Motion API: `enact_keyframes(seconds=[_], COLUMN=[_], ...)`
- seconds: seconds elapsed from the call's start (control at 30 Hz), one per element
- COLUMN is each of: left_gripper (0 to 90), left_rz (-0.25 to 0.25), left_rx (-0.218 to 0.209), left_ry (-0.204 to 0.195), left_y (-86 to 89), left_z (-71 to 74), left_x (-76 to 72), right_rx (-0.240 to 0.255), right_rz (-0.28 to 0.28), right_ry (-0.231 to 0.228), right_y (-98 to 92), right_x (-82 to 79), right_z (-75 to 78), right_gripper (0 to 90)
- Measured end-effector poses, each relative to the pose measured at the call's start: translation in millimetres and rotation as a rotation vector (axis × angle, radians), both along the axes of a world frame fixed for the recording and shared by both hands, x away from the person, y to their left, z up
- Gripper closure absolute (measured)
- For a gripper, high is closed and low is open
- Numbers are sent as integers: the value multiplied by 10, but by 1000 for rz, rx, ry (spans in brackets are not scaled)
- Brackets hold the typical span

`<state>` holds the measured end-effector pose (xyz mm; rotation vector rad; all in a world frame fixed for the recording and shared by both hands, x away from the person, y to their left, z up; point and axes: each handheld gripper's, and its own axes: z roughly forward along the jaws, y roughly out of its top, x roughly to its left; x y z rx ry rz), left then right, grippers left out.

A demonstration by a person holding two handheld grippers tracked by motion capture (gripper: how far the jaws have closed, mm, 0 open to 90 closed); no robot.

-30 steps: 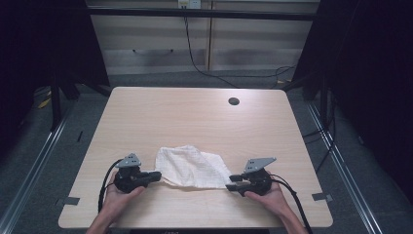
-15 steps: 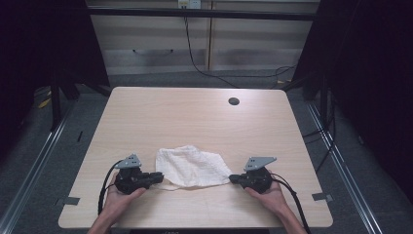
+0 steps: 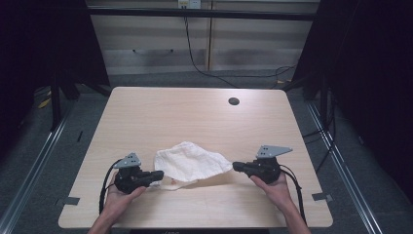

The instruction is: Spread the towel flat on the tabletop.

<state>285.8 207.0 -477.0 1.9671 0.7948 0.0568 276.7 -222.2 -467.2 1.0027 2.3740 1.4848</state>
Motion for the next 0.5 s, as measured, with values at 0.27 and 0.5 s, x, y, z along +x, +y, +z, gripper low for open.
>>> enact_keyframes(seconds=[0.27, 0.5], left_gripper=[875, 876], left_rz=[24, 36], left_rx=[-38, -71], left_ry=[-51, -94], left_y=[21, 41], left_z=[193, 393], left_x=[31, 65], right_rx=[6, 18], right_rz=[-40, -52], right_ry=[-21, -66], right_y=[-75, -126], right_x=[75, 119], right_z=[170, 517], right_gripper=[894, 894])
